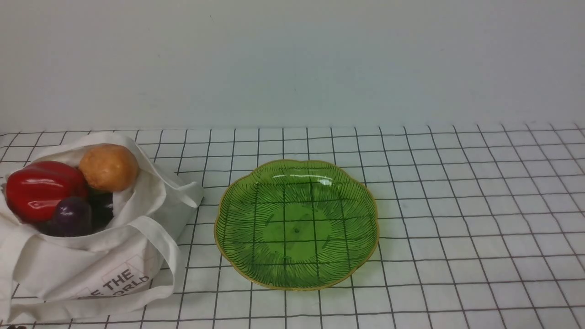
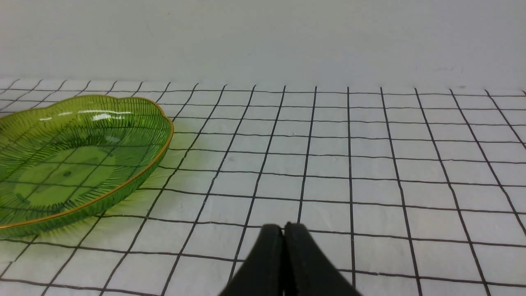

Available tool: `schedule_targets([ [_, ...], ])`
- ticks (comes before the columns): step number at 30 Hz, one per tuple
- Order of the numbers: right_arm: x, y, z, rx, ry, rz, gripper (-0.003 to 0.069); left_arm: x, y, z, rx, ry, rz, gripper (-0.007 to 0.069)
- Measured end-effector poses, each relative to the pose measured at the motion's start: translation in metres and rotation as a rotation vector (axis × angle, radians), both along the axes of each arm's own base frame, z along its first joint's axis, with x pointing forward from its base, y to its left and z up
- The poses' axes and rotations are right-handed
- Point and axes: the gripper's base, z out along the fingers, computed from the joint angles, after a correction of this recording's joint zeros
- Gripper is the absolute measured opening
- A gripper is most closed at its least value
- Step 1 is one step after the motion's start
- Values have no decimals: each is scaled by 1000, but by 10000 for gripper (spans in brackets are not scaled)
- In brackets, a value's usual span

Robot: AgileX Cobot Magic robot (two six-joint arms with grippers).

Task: Take vegetables from bag on white checkered tablecloth place on plate.
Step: 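Reach into the cloth bag and grasp the potato inside with the left gripper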

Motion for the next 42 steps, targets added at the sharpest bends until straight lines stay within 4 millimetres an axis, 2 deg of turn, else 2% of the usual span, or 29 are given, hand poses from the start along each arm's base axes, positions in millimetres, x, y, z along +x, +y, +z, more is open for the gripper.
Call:
schedule_targets([
  [23,0,0,0,0,0,0,-14,0,1,0,35,-2,-3,-4],
  [27,0,0,0,0,0,0,-14,1,-2,3,-92,-36,3,-4],
  [31,0,0,0,0,0,0,-14,3,-6,13,-363,-146,18,-4],
  [32,0,0,0,0,0,0,-14,4,-7,18,-484,-189,26,-4],
  [35,0,0,0,0,0,0,-14,4,-7,22,-629,-230,36,-4],
  [42,0,0,0,0,0,0,-14,4,-5,30,-723,-314,47,-4],
])
